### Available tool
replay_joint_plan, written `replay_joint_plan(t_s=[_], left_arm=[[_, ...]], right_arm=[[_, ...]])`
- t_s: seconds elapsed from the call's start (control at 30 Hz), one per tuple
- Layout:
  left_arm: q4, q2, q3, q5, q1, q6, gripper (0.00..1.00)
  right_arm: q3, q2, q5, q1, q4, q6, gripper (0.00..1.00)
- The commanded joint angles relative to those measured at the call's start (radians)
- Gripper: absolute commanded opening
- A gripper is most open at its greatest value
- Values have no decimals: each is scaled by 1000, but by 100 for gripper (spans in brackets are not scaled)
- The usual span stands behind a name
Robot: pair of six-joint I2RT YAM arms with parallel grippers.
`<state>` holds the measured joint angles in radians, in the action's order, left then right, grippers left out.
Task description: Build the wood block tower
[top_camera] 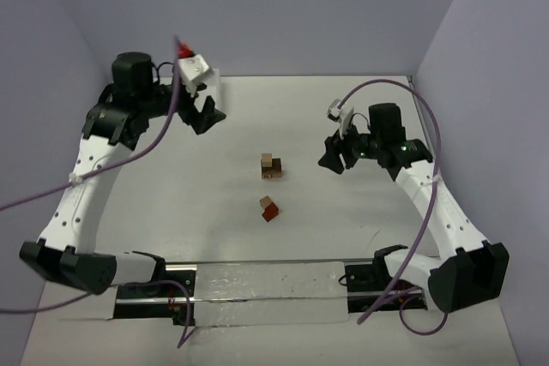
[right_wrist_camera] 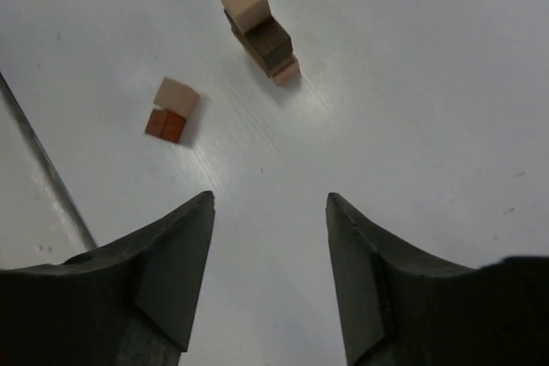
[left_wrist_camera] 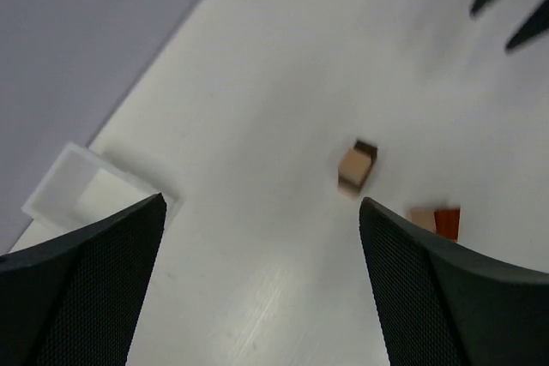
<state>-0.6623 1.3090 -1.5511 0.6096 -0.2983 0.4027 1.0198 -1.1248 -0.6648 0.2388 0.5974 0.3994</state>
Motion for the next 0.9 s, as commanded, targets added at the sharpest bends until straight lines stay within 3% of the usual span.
replay_joint_plan(t_s=[0.0,0.13,0.23,0.3,0.47,0.87], left_arm=[[158,-90,224,62,61,-309,99],[187,-166,283,-181,70,-444,99],[191,-191,280,-385,71,-520,99],[160,-232,270,-475,71,-526,99],[148,-322,312,-515,72,-502,99],[185,-365,353,-490,81,-486,99]], right_arm=[[-100,47,176,208,-197,-235,62],[-147,33,361,450,-208,-350,67],[-134,-29,504,516,-200,-393,68],[-133,-95,588,624,-219,-449,68],[-145,-165,718,767,-284,-520,69],[-44,-399,845,774,-347,-685,70]])
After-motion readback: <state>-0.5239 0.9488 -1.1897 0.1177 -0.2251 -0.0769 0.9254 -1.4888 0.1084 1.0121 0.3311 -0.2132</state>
